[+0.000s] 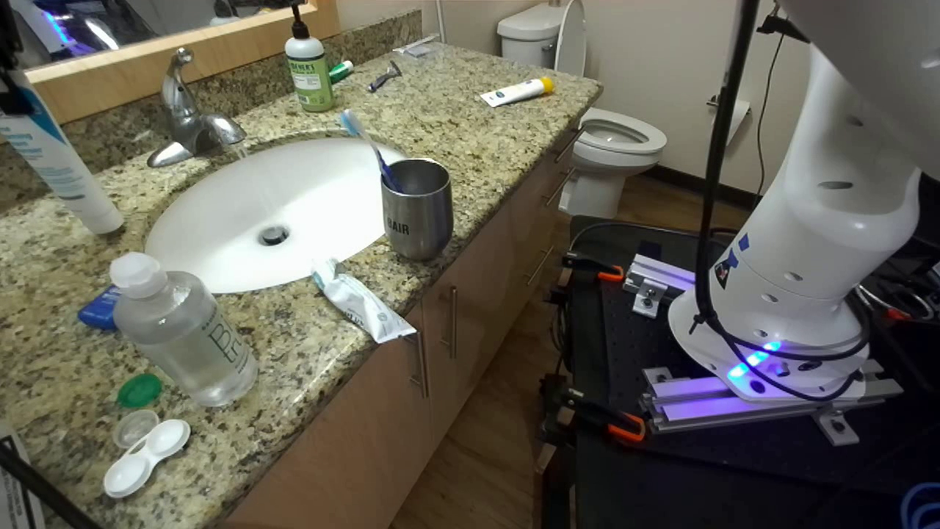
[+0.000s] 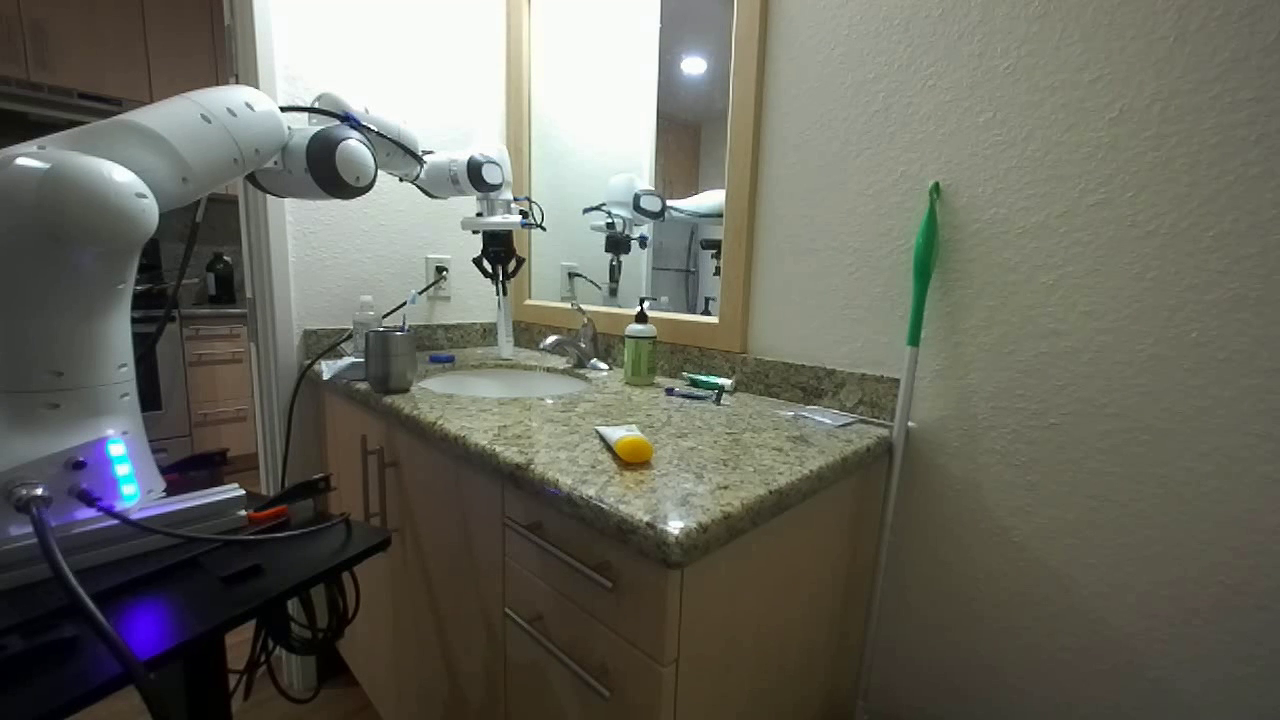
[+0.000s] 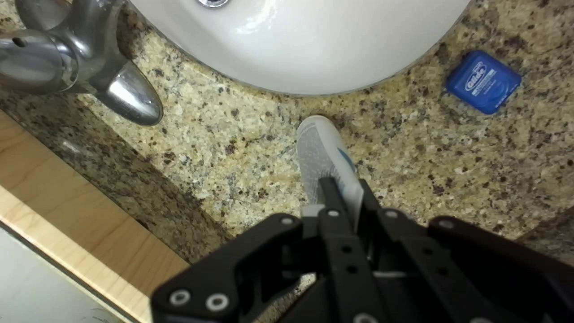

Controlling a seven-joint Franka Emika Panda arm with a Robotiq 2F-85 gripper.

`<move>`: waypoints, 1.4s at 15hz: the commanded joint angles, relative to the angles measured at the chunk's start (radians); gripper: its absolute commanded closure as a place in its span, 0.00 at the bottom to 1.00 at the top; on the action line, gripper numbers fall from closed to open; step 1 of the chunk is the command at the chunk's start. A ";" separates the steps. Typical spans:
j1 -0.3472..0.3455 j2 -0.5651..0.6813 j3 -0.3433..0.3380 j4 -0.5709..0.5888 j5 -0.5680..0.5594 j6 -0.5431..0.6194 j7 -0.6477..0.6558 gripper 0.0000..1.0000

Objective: Move the white and blue tube to the left side of the counter

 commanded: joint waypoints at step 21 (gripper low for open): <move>-0.069 0.024 0.064 -0.018 0.130 0.099 -0.038 0.36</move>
